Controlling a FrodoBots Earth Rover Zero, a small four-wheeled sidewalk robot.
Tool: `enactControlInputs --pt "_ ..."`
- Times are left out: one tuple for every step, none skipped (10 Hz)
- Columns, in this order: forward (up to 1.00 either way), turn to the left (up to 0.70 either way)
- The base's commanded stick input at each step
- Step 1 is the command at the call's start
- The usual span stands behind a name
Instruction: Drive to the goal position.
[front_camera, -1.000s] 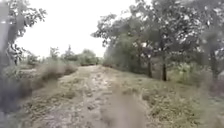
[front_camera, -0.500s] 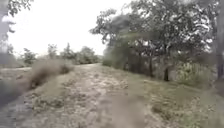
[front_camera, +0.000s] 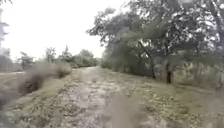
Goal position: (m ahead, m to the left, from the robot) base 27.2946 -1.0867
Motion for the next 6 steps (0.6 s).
enactControlInputs --pt "0.7 0.0" --pt "0.7 0.0" --pt "0.7 0.0" --pt "0.7 0.0" --pt "0.7 0.0" --pt "0.7 0.0"
